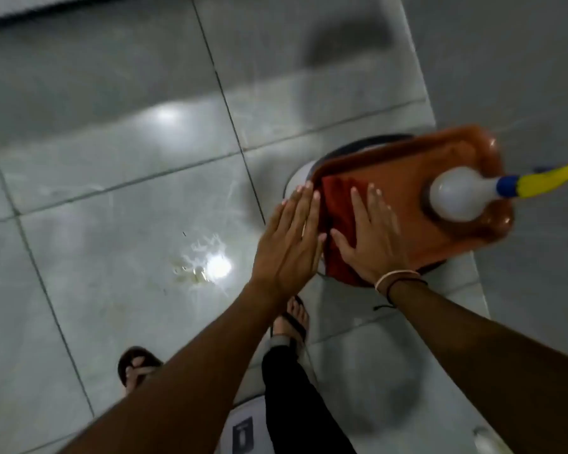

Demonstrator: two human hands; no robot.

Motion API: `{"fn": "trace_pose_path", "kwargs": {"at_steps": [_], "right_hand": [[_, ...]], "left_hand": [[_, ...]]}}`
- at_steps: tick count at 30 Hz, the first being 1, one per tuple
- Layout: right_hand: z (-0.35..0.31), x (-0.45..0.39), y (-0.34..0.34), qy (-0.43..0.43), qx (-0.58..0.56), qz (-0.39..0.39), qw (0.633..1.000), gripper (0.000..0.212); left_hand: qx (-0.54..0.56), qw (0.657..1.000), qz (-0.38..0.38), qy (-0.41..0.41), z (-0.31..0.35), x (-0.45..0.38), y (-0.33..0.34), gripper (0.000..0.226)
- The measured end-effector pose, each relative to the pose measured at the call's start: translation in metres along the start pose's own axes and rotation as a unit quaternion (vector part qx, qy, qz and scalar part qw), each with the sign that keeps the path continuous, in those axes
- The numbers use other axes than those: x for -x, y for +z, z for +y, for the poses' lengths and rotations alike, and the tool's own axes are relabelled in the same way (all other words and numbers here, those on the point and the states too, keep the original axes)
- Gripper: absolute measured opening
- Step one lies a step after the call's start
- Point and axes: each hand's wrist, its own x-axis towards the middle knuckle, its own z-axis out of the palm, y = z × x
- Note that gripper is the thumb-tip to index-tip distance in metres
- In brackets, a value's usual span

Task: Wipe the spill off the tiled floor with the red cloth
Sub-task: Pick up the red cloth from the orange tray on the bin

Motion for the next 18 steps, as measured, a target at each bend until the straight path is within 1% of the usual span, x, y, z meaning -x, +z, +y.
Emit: {"fn": "trace_pose_path", "kwargs": {"at_steps": [3,7,9,11,13,15,18], "right_hand": [[0.006,-0.004,0.036,0.019,-0.081,0.054,0.995,0.080],[0.004,-0.008,0.050,0.028,-0.189,0.102,0.976,0.066],[0.001,-0.012,0.042,0.049,-0.202,0.122,0.971,0.065],[-0.002,-0.011,0.029,0.074,-0.228,0.124,0.963,0.065],[-0.012,-0.007,0.006,0.082,-0.259,0.133,0.953,0.067],[-0.028,-0.004,-0.018,0.071,-0.287,0.174,0.939,0.068],[-0.076,0.003,-0.038,0.015,-0.311,0.229,0.922,0.069]], "left_hand": [[-0.009,1.000,-0.008,-0.008,-0.011,-0.016,0.037,0.066],[-0.023,1.000,0.011,0.017,-0.018,-0.017,0.051,0.067],[-0.028,0.999,0.015,0.022,-0.022,-0.017,0.046,0.069],[-0.025,1.000,0.009,0.003,-0.028,-0.012,0.035,0.071],[-0.027,0.999,0.025,-0.022,-0.037,0.001,0.018,0.071],[-0.020,0.998,0.036,-0.053,-0.053,0.021,0.003,0.070],[-0.034,0.993,0.030,-0.105,-0.091,0.072,-0.010,0.069]]}}
